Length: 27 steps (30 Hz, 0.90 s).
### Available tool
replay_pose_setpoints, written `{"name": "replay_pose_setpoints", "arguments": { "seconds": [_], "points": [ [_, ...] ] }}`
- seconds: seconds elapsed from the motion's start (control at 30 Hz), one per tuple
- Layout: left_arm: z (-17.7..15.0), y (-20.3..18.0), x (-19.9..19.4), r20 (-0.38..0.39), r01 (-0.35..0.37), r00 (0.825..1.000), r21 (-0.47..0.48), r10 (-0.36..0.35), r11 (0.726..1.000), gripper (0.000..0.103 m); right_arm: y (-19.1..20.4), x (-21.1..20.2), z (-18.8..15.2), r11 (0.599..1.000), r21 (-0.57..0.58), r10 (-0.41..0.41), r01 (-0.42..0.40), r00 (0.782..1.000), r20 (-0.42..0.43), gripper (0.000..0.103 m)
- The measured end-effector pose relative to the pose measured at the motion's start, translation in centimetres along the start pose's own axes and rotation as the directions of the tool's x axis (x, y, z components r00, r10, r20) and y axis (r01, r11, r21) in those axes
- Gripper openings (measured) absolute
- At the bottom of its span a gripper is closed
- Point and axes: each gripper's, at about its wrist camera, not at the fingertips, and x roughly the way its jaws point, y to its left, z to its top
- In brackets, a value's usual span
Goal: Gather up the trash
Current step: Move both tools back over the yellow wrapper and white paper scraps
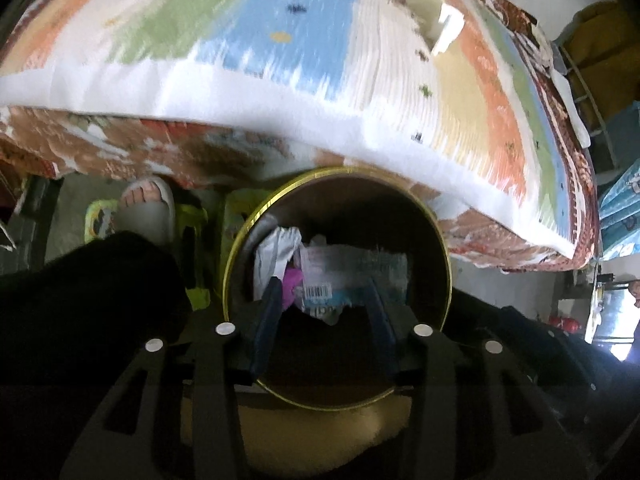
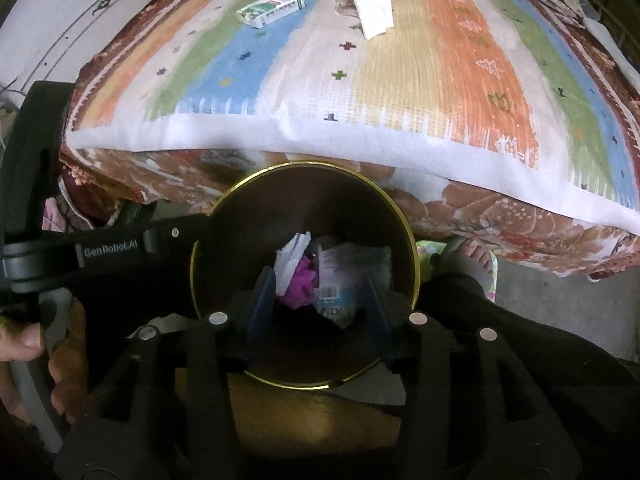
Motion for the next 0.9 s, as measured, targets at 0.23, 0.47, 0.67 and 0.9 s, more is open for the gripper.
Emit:
{"name": "replay_pose_setpoints", "arguments": {
  "seconds": [0.23,0.47,0.67,0.9],
  "points": [
    [2.0,-0.7,-2.8,0.121,-0.043,0.992,0.066,0.035,0.997,0.063,0.0,-1.7,1.2,1.000,-0.025,-0.016,0.018,0.996,0.089,0.056],
    [5.3,-1.3,-6.2,0.230,-0.107,0.970,0.116,0.078,0.987,0.071,0.5,-3.9,3.9,0.994,-0.094,-0.043,0.062,0.980,0.192,0.062],
    [8.3,-0.8,-8.9,0.284,-0.080,0.958,0.114,0.045,0.990,0.074,0.4,-5.3,6.3,0.993,-0.104,-0.035,0.063,0.967,0.252,0.069],
    [11.9,-1.1,-10.5,0.379,-0.145,0.922,0.140,0.082,0.979,0.082,0.4,-6.5,9.7,0.987,-0.130,-0.044,0.091,0.944,0.327,0.079]
  ]
}}
